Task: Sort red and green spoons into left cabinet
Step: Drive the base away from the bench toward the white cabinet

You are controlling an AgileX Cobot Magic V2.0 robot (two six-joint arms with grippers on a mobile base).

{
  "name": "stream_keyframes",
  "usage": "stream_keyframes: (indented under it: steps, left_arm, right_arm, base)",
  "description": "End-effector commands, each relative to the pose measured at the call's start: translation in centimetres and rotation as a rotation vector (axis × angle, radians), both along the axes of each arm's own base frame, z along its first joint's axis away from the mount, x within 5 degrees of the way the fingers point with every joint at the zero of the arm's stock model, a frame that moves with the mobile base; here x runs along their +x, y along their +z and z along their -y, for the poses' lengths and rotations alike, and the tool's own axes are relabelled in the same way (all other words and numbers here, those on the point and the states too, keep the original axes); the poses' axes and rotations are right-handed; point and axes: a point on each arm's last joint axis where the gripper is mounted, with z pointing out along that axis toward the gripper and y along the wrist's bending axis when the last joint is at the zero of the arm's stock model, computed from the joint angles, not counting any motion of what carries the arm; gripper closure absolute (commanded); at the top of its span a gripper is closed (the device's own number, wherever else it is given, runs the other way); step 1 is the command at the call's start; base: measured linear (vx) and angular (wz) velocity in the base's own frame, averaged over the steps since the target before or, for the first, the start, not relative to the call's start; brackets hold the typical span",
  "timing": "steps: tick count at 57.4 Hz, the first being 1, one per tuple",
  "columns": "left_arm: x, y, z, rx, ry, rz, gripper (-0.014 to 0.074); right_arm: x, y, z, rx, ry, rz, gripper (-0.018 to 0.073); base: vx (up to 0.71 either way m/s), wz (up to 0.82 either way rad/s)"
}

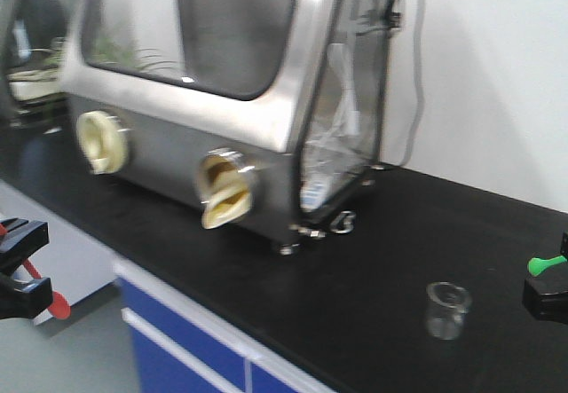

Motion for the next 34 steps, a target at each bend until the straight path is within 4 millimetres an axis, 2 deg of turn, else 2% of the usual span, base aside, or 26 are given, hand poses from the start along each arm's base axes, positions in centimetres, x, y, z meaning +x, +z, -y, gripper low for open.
stream_keyframes:
  steps: [1,34]
  left_arm:
    - [-0.14,1.92,-0.03,-0.044,0.008,0.11,0.06]
    - [-0.17,1.94,-0.04,-0.044,0.008,0.111,0.06]
  right_arm:
    - [-0.17,1.44,-0.01,0.018,0.017,0.045,0.0562]
    - [-0.17,1.43,0.03,0.017,0.013,0.044,0.0562]
  base:
    - [-0.17,0.68]
    - [-0.07,0.64]
